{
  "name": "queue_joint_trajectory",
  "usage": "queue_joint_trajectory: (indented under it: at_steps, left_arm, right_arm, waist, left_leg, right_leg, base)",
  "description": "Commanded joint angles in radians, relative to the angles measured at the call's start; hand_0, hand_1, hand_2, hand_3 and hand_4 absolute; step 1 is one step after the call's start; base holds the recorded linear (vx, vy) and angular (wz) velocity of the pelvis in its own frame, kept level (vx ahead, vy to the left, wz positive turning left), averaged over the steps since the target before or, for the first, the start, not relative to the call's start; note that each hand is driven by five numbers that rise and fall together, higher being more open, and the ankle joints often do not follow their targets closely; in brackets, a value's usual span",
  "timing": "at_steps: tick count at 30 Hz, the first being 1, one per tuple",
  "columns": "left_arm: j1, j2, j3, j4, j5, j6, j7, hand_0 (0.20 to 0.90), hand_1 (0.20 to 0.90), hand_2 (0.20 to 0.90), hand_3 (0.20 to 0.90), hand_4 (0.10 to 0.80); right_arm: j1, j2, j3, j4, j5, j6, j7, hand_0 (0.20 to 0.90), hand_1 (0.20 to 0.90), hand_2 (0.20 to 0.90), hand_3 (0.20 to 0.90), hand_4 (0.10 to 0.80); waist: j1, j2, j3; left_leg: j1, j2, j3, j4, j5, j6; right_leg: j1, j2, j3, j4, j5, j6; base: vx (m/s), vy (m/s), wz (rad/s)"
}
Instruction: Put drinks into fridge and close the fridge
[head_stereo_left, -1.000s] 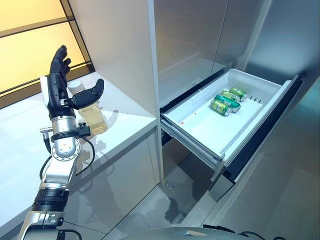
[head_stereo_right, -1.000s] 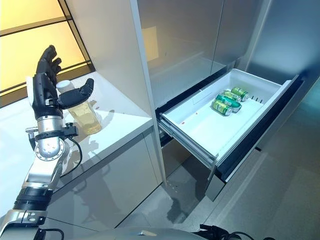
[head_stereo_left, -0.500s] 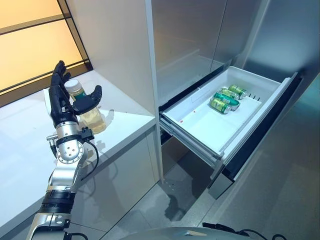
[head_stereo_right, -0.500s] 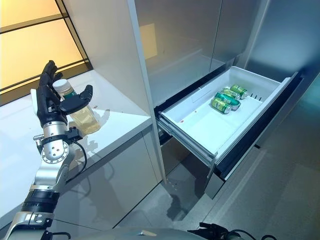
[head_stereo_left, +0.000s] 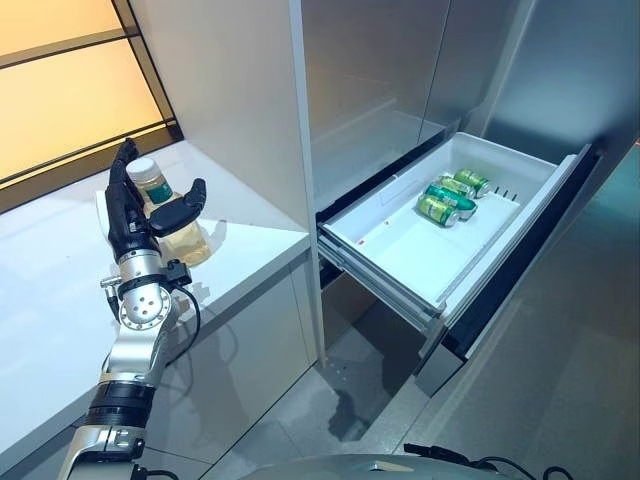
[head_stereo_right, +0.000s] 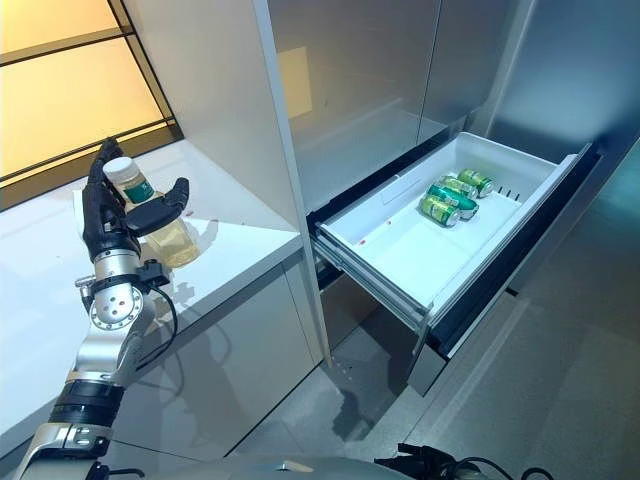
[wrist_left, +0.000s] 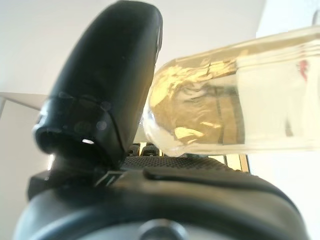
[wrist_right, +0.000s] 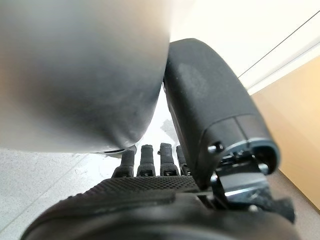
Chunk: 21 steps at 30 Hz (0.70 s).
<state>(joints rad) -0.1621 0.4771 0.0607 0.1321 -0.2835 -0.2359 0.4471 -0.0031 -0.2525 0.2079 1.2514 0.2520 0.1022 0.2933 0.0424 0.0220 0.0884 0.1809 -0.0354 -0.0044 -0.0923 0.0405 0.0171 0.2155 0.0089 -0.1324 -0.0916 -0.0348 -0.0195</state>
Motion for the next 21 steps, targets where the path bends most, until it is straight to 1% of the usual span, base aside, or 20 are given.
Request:
queue_joint_trajectory:
  at_steps: [1,12,21]
  left_arm:
    - [-0.101,0.037,0.014,0.029,0.007,-0.026,0.021,0.9,0.9,0.9,0.9,0.8]
    - [-0.11,0.035,0.01,0.045,-0.019,-0.025,0.026,0.9,0.9,0.9,0.9,0.8]
    - [-0.116,0.036,0.004,0.035,-0.02,-0.007,0.028,0.9,0.9,0.9,0.9,0.8]
  right_arm:
    - [0.024,0.014,0.01,0.02,-0.019,0.011,0.026,0.9,0.9,0.9,0.9,0.8]
    - [0.027,0.011,0.008,0.016,-0.021,0.016,0.028,0.9,0.9,0.9,0.9,0.8]
    - [0.027,0.01,0.006,0.012,-0.02,0.018,0.026,0.9,0.9,0.9,0.9,0.8]
  waist:
    - [-0.021,0.008,-0.017]
    - [-0.032,0.011,-0.014]
    - [-0.036,0.012,-0.014]
  left_leg:
    - [-0.006,0.012,0.049,0.005,-0.089,-0.019]
    - [0.002,0.013,0.057,0.005,-0.094,-0.018]
    - [0.004,0.013,0.058,0.005,-0.095,-0.018]
  right_leg:
    - [-0.026,-0.005,-0.021,0.01,-0.026,0.066]
    - [-0.021,-0.004,-0.014,0.01,-0.027,0.067]
    - [-0.019,-0.003,-0.011,0.009,-0.029,0.067]
  base:
    - [0.0,0.0,0.0]
    - [0.0,0.0,0.0]
    - [0.0,0.0,0.0]
